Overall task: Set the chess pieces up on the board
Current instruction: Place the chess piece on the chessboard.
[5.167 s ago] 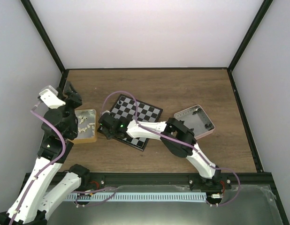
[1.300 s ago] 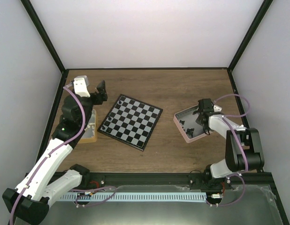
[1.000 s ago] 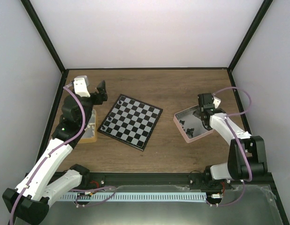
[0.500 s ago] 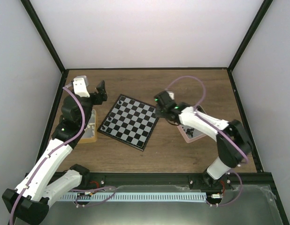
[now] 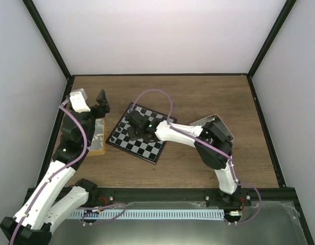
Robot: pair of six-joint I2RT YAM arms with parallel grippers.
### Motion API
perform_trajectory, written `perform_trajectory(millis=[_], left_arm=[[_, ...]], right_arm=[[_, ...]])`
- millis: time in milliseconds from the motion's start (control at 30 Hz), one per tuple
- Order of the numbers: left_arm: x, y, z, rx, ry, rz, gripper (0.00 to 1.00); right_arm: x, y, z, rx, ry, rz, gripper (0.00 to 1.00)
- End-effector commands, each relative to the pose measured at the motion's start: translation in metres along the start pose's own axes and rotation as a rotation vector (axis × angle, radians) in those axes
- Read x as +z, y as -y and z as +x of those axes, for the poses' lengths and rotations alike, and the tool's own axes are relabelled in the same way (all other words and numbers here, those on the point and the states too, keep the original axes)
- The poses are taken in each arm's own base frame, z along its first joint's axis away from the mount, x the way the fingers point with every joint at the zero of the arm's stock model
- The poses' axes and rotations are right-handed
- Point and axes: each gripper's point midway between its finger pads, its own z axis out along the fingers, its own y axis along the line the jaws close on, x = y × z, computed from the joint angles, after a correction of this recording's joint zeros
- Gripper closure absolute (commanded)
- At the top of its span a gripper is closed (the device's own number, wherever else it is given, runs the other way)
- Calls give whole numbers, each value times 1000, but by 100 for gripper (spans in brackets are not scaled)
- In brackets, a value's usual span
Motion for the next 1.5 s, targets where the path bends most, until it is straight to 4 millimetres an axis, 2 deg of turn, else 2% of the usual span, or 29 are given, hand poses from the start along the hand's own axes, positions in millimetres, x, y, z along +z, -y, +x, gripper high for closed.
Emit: perform_trajectory(millis=[0, 167, 500, 833, 1133, 1467], left_arm=[[-18, -10, -26, -50, 128, -22, 11], [-18, -12, -24, -49, 122, -30, 11], [-14, -10, -22, -42, 113, -26, 11], [-13, -10, -20, -33, 106, -28, 11], [-12, -10, -19, -31, 104, -26, 11], [-11, -9, -19, -28, 102, -26, 11]], right_arm=[[14, -29, -13, -48, 8, -67, 99], [27, -48, -12, -86, -11, -98, 99], [41, -66, 0, -113, -58, -157, 98], [49, -74, 5, -127, -74, -171, 98], [58, -71, 8, -132, -82, -146, 95], [57, -71, 4, -131, -69, -136, 82]])
